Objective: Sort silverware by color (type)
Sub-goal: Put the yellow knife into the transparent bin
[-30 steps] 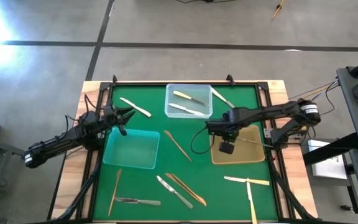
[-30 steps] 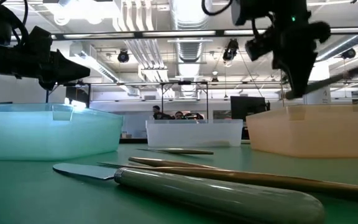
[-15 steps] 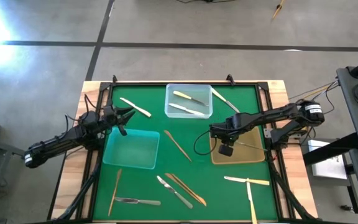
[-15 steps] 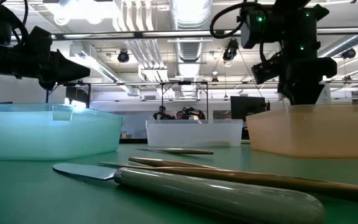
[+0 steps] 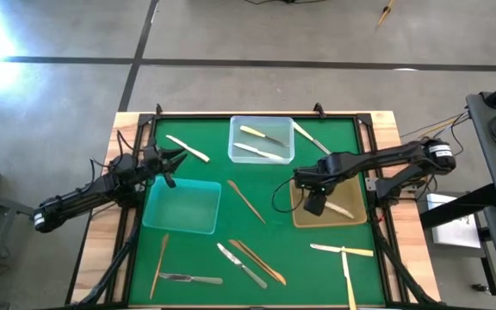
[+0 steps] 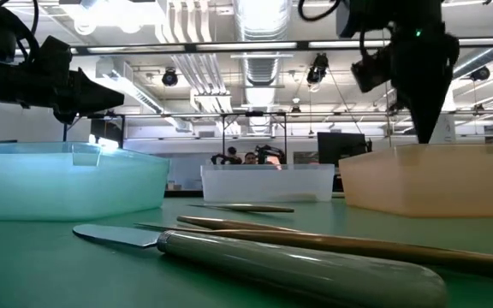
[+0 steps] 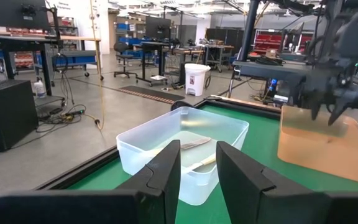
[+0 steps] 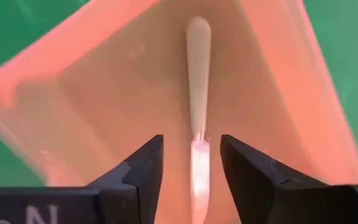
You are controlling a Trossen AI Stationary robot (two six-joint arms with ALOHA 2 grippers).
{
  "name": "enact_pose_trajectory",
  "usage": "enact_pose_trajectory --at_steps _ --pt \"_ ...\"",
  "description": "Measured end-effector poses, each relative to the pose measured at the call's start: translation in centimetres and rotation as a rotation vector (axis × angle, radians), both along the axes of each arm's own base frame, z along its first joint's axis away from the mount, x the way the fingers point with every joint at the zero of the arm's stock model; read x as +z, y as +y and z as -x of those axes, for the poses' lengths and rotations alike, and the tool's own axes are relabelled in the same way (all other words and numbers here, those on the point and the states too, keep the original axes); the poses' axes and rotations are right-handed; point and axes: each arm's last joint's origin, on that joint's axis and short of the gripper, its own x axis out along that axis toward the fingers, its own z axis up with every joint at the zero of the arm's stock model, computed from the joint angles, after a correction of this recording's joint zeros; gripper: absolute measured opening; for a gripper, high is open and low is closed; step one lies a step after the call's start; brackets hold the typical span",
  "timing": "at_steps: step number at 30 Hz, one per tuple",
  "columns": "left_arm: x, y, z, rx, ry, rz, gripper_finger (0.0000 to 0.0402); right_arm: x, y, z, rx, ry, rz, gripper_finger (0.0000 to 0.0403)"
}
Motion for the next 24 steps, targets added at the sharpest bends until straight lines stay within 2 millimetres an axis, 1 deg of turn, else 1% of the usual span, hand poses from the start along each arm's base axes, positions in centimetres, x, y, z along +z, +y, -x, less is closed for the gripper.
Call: enact_pose_trajectory --at_steps 3,6,10,14,17,21,24 --pt "0.0 0.0 0.0 0.0 0.0 0.0 0.0087 1.1 0.8 1.1 -0.195 0.022 -0.112 0.0134" --pt "0.0 0.0 0.0 0.0 0.0 0.0 0.0087 1.4 2.6 2.4 -0.347 0.052 -0.184 0.0123" --pt "0.0 0.0 0.0 0.0 0.0 0.0 0.0087 0.7 5.8 4.0 -0.452 0.121 -0.177 0.0119" --pt "0.0 0.0 0.0 0.0 0.0 0.0 0.0087 0.3 8.9 5.0 -0.502 0.168 -0.161 0.0118" --pt "0.0 0.0 0.0 0.0 0.0 0.0 0.0087 -0.2 10.8 5.7 -0.466 0.194 -0.137 0.0118" --pt "0.0 0.0 0.0 0.0 0.0 0.0 0.0087 -1.0 12.9 6.6 -0.262 0.224 -0.096 0.0118" --pt "0.0 0.0 0.0 0.0 0.0 0.0 0.0087 -1.6 14.0 7.1 -0.133 0.25 -0.087 0.0118"
